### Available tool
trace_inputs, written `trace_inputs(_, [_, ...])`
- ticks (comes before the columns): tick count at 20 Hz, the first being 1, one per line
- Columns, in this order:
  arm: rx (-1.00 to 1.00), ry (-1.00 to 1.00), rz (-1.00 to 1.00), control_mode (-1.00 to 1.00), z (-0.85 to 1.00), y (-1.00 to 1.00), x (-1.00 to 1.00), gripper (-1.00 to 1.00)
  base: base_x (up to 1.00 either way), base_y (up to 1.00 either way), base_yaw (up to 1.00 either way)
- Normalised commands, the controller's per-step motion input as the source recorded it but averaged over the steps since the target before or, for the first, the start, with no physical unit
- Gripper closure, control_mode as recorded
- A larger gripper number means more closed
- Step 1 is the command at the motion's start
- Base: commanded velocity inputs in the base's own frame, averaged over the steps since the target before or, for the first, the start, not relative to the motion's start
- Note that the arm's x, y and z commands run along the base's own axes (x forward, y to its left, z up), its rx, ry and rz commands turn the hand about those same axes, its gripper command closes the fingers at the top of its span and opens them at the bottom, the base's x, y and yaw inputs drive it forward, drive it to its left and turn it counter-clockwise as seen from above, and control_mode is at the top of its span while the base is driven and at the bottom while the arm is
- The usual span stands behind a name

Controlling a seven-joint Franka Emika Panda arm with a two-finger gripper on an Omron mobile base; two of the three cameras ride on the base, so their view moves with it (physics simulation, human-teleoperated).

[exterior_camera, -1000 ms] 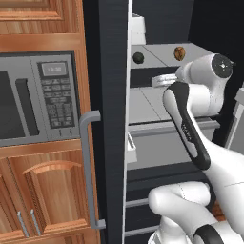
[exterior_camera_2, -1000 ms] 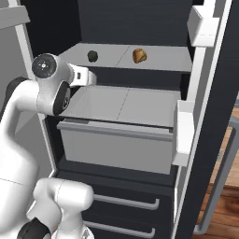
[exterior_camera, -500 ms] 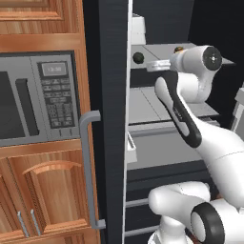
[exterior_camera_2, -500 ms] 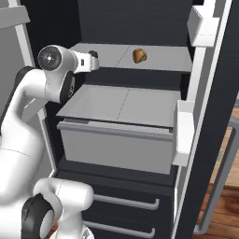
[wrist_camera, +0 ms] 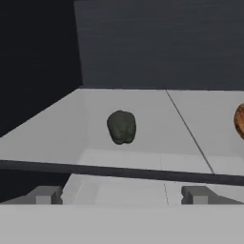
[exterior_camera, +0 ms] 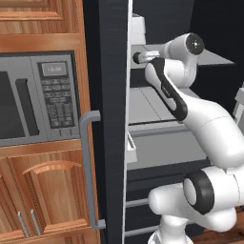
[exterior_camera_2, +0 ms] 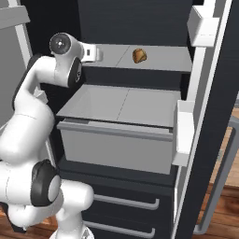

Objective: Move the bell pepper and bread from the top shelf to the second highest shelf to make space. Then, place the pitcher from the counter on the cleared top shelf.

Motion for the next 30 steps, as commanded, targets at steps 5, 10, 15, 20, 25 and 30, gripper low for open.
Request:
trace_inputs(5, [-0.03, 0.13, 0.00, -1.00, -0.21, 0.00, 0.72, -1.00, 0.00, 0.00, 0.00])
trace_inputs(10, [-0.01, 0.16, 0.00, -1.00, -0.17, 0.01, 0.79, -1.00, 0.00, 0.00, 0.00])
trace_inputs(15, [0.00, 0.04, 0.00, -1.00, -0.01, 0.11, 0.74, -1.00, 0.00, 0.00, 0.00])
trace_inputs(20, [0.00, 0.01, 0.00, -1.00, -0.16, 0.20, 0.60, -1.00, 0.00, 0.00, 0.00])
trace_inputs(25, [-0.02, 0.00, 0.00, -1.00, -0.30, 0.15, 0.44, 1.00, 0.00, 0.00, 0.00])
trace_inputs(30, [-0.06, 0.05, -0.03, -1.00, -0.47, 0.01, 0.03, 1.00, 0.00, 0.00, 0.00])
